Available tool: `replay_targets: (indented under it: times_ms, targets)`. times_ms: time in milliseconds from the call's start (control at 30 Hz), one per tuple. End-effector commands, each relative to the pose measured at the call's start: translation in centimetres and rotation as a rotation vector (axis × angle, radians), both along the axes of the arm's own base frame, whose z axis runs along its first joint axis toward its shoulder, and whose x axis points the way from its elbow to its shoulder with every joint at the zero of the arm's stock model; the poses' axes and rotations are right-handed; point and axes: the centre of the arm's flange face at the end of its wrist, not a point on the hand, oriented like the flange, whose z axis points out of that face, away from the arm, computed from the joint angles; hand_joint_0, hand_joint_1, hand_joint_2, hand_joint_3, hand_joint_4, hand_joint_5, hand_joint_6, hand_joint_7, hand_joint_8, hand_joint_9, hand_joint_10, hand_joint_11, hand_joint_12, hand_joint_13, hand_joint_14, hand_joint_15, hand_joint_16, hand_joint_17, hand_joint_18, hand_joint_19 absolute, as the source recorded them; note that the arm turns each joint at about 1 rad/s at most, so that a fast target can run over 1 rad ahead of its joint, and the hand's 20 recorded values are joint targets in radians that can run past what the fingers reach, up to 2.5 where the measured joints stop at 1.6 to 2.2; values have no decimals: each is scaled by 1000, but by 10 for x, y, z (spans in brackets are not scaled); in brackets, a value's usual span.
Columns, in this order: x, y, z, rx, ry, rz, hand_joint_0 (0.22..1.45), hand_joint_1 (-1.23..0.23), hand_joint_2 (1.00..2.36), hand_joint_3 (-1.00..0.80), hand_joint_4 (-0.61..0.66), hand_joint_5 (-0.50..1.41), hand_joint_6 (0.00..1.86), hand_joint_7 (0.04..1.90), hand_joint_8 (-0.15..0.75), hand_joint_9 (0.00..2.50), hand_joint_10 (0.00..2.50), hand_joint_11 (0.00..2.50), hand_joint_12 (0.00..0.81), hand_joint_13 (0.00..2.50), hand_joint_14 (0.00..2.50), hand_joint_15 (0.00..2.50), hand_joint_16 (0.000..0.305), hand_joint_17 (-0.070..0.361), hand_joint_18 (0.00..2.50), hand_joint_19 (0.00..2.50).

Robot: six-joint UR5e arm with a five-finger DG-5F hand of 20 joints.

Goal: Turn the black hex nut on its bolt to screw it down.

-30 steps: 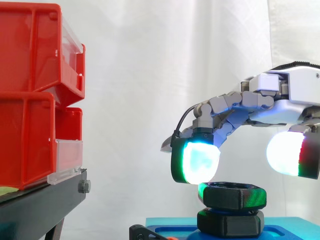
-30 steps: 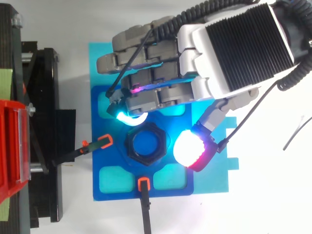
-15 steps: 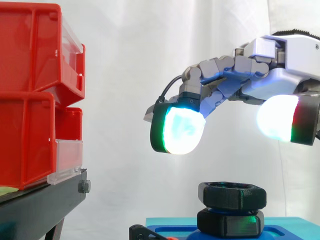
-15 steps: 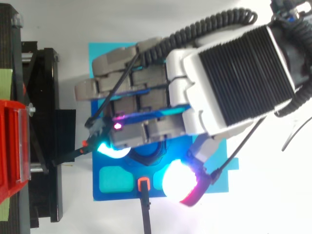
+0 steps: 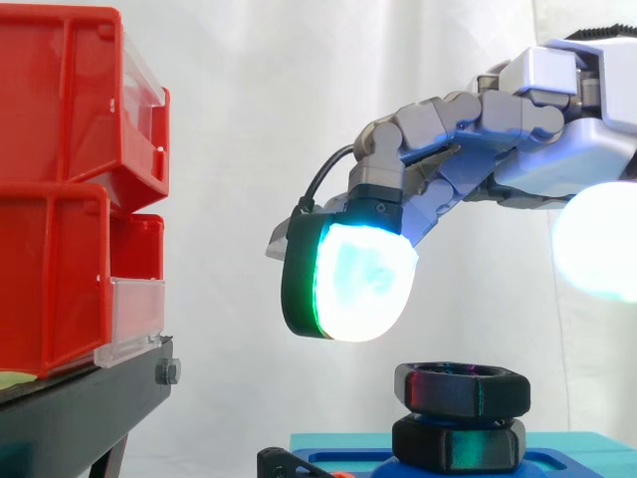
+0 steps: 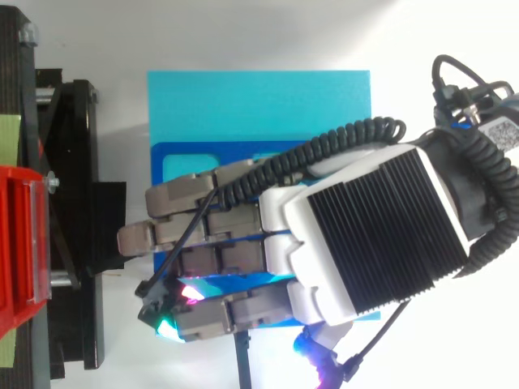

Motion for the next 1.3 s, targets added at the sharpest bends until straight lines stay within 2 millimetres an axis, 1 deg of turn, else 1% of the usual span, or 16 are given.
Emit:
replay_targets:
  times_ms: [0,33,100,133,167,300,367,567,733,900,967,1167,1200,1267]
  targets:
    - [0,2,-1,0,3,0,493,-360,1000,-500,183,-68,504,980,271,727,14,329,351,399,1,77,55,124,344,333]
    - [4,4,-18,1,22,6,493,-360,1000,-500,184,-68,504,981,271,727,14,324,351,397,3,76,55,124,340,333]
    - [6,0,-25,1,24,5,493,-361,1000,-500,184,-68,504,975,273,728,14,333,352,394,3,78,55,124,343,336]
    - [7,-1,-33,0,32,5,493,-361,1000,-500,183,-69,504,980,273,727,16,331,352,395,3,75,55,124,345,336]
    - [9,-1,-36,0,28,9,493,-361,1000,-500,189,-69,504,980,270,727,14,333,351,395,3,75,55,124,345,340]
    - [11,1,-31,0,18,17,493,-361,1000,-500,187,-69,504,976,272,724,14,332,350,395,3,75,55,124,352,332]
    - [13,-1,-25,0,12,20,493,-361,1000,-500,189,-69,504,983,273,725,14,339,351,396,3,82,55,125,350,337]
    - [13,0,-25,-2,14,21,494,-362,1000,-500,186,-64,504,1028,271,726,14,325,351,396,3,75,55,124,348,333]
    - [12,-3,-25,-3,13,18,493,-361,1000,-500,171,-51,504,1121,273,725,14,342,351,394,3,72,55,124,346,337]
    - [11,-12,-25,-10,11,7,494,-361,1000,-500,161,-41,504,1201,271,727,14,340,349,398,2,78,55,123,345,336]
    - [11,-19,-25,-17,5,0,494,-362,1000,-500,164,-34,503,1230,272,732,14,343,349,400,1,79,55,123,351,336]
    - [9,-26,-25,-23,7,4,496,-362,1000,-500,157,-19,503,1274,274,761,14,337,348,415,3,74,55,123,355,335]
    - [9,-26,-25,-23,7,6,496,-362,1000,-500,160,-17,503,1275,278,801,15,341,348,419,1,75,55,123,356,333]
    - [8,-26,-25,-23,9,6,497,-363,1000,-500,150,-12,503,1292,279,796,15,341,346,425,1,74,54,122,357,334]
